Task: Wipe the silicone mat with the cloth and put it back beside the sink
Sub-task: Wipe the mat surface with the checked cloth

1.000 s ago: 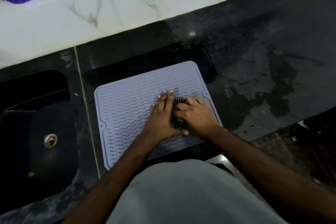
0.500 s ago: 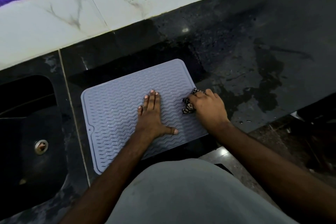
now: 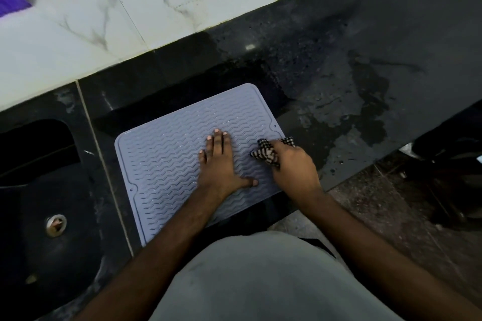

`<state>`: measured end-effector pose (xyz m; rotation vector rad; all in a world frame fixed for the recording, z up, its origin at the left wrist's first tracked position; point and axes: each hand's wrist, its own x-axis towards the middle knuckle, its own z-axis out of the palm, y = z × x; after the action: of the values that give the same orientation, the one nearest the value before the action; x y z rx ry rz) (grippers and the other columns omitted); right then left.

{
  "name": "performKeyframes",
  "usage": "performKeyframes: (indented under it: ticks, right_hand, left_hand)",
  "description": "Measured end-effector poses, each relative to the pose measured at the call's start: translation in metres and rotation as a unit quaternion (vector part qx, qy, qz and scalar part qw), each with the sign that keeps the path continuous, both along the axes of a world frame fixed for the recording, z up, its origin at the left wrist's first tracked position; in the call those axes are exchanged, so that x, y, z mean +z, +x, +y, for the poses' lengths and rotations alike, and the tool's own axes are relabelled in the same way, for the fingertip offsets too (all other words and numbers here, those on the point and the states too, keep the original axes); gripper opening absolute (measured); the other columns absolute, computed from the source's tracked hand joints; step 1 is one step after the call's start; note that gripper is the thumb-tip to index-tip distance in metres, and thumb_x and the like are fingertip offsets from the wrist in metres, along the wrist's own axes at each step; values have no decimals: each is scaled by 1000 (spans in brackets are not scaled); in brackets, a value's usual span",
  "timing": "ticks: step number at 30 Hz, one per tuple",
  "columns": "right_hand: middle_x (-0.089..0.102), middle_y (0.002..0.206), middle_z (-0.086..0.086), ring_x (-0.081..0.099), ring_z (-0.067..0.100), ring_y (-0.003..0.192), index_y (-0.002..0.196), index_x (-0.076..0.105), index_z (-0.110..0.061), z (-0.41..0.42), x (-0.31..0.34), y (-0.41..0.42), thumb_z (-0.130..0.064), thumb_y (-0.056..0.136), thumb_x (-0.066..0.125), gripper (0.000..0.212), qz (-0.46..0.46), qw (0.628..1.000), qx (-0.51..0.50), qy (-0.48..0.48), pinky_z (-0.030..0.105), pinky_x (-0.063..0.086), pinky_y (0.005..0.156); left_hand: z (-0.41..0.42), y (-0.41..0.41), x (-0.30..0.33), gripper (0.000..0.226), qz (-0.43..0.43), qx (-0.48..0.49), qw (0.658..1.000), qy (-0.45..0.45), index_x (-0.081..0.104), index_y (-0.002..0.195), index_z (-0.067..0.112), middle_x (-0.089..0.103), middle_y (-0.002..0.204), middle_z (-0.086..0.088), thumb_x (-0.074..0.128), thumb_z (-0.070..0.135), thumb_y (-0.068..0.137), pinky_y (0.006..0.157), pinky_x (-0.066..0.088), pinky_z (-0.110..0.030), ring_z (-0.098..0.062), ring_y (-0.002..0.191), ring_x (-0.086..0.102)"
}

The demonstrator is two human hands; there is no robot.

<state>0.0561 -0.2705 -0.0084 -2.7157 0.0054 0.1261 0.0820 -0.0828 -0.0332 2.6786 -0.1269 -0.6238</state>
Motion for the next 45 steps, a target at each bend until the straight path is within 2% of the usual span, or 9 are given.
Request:
performKeyframes:
  ticks: [3,8,11,17,22,30,35,40,45]
  right_hand:
    - [74,103,7,69,28,95,124,62,-19,-4,10,1,-20,84,69,40,-31,986,-64,153,39,56,81]
    - [68,102,4,65,21,91,116,52,-16,-8,16,1,-23,94,62,25,-121,960,-129,217,36,53,76]
    - [62,104,5,61,24,94,113,49,-14,-16,6,5,-23,94,62,24,-141,962,-131,196,38,50,75]
    - [63,92,9,62,34,84,108,43,-18,1,-15,-2,-3,79,64,39,-51,996,-27,68,40,47,63]
    - [68,82,9,66,34,75,110,50,-12,23,-13,-7,-2,77,63,37,-67,996,-60,26,35,43,57]
    - [70,87,5,70,29,81,113,48,-14,70,-17,-26,-10,78,66,39,-34,998,4,56,39,52,64]
    - [70,92,5,68,32,85,116,50,-17,55,-11,-22,-11,77,67,43,-57,992,-25,110,35,49,68]
    - [70,89,5,69,32,80,115,53,-15,59,-13,-22,-16,78,72,41,-74,993,-35,87,33,49,66]
    - [71,83,3,69,30,76,112,56,-18,82,-11,-33,-19,77,74,39,-83,989,-66,102,34,49,64]
  left_hand:
    - [3,-9,1,137,-31,-35,999,10,-9,160,19,-16,168,-8,72,78,66,125,-2,-48,-27,154,-16]
    - [18,-24,1,126,-55,-78,995,-10,-7,160,19,-12,168,-7,63,79,74,125,-7,-45,-24,154,-14]
    - [23,-26,0,129,-62,-94,994,1,-8,160,19,-15,168,-5,64,80,72,125,-7,-46,-23,154,-17]
    - [28,-28,-11,134,-48,-92,995,14,-8,160,25,-20,167,1,56,91,64,124,-7,-48,-20,153,-21]
    - [26,-24,-14,139,-41,-74,996,-3,-5,160,27,-19,167,5,65,89,57,124,-8,-47,-17,153,-20]
    - [27,-24,-19,123,-58,-60,996,-18,1,161,27,-13,168,6,68,70,68,125,-3,-46,-15,154,-13]
    - [34,-27,-12,139,-50,-74,996,-12,-1,161,19,-11,169,2,61,88,57,125,0,-49,-19,154,-14]
    - [62,-58,-7,140,-91,-48,994,46,1,161,19,-5,169,-5,54,95,57,125,-4,-48,-23,155,-8]
    - [70,-63,-16,140,-70,-4,997,25,2,161,25,-5,169,4,54,96,53,125,-2,-46,-16,155,-8]
